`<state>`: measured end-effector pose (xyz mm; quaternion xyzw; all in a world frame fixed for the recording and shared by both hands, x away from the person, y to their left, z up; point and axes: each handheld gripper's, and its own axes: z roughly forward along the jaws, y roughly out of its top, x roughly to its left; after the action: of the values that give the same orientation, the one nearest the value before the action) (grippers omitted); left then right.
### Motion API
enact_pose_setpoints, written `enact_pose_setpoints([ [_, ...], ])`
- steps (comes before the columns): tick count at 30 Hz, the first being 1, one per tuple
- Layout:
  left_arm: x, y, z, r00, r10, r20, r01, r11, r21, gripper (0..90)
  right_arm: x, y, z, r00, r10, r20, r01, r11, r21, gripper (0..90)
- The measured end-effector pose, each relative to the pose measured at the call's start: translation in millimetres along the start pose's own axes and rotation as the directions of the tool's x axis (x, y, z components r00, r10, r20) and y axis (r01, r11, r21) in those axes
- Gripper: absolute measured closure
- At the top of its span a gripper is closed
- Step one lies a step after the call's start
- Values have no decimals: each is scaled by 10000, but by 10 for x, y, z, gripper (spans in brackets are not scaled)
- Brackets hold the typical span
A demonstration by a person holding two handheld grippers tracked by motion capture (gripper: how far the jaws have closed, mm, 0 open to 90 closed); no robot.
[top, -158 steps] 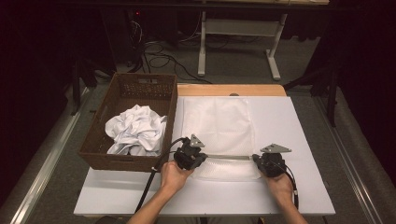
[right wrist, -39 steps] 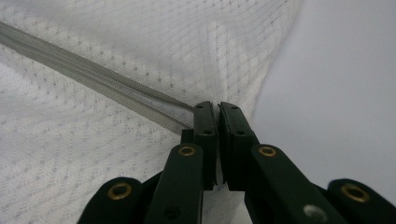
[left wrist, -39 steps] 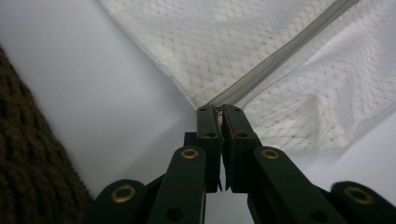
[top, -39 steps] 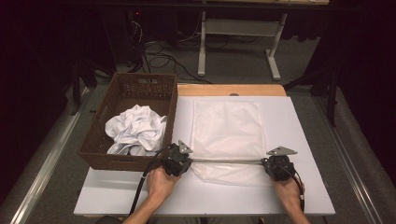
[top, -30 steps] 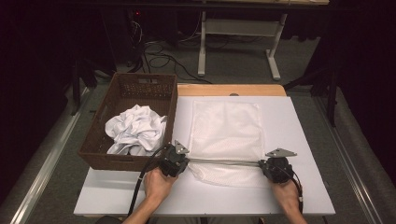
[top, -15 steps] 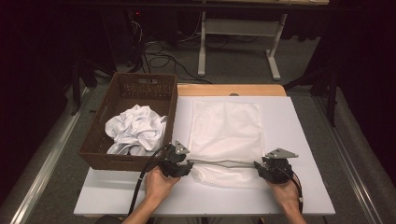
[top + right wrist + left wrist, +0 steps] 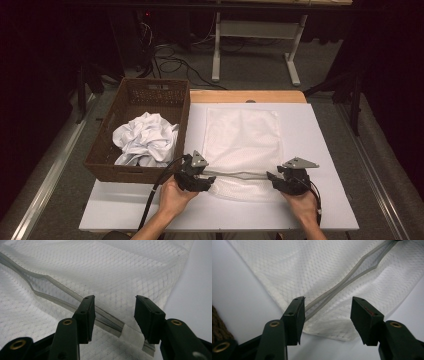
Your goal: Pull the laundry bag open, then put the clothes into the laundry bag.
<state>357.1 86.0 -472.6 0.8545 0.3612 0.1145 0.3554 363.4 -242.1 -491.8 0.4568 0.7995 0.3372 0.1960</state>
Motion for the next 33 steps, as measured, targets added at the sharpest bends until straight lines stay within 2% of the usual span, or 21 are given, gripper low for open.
enact_pose_setpoints([
  [8,-71,71,110,9977,88,666,-95,9999,103,456,5,-2,17,9997,21,-232,-26,9998,-196,515],
  [10,-83,75,121,9975,157,691,-169,9997,157,473,28,13,35,9996,-115,-266,109,9997,-238,516],
  [13,-113,75,158,9961,342,818,-363,9990,249,558,55,29,66,9989,-345,-313,338,9992,-203,538],
  [14,-123,73,177,9954,400,873,-425,9987,278,571,85,47,104,9974,-617,-384,610,9980,-188,546],
  [17,-164,75,253,9932,568,1013,-613,9972,425,573,112,60,125,9952,-847,-492,835,9962,-259,549],
  [18,-192,81,302,9918,573,1142,-630,9969,473,570,141,77,120,9931,-1052,-511,1043,9943,-199,552],
  [19,-209,87,323,9909,666,1172,-735,9958,555,563,150,87,115,9932,-1027,-553,1021,9947,-133,551],
  [21,-237,91,352,9900,735,1201,-805,9953,543,550,158,103,114,9938,-921,-629,921,9957,-22,541],
  [23,-309,115,426,9870,1040,1227,-1131,9912,694,536,165,113,129,9941,-892,-620,901,9959,119,531],
  [28,-341,140,469,9867,1045,1245,-1134,9913,667,517,203,149,159,9933,-941,-670,951,9954,119,514],
  [33,-336,113,523,9883,1181,962,-1269,9877,913,498,296,237,254,9890,-1127,-957,1144,9934,124,486],
])
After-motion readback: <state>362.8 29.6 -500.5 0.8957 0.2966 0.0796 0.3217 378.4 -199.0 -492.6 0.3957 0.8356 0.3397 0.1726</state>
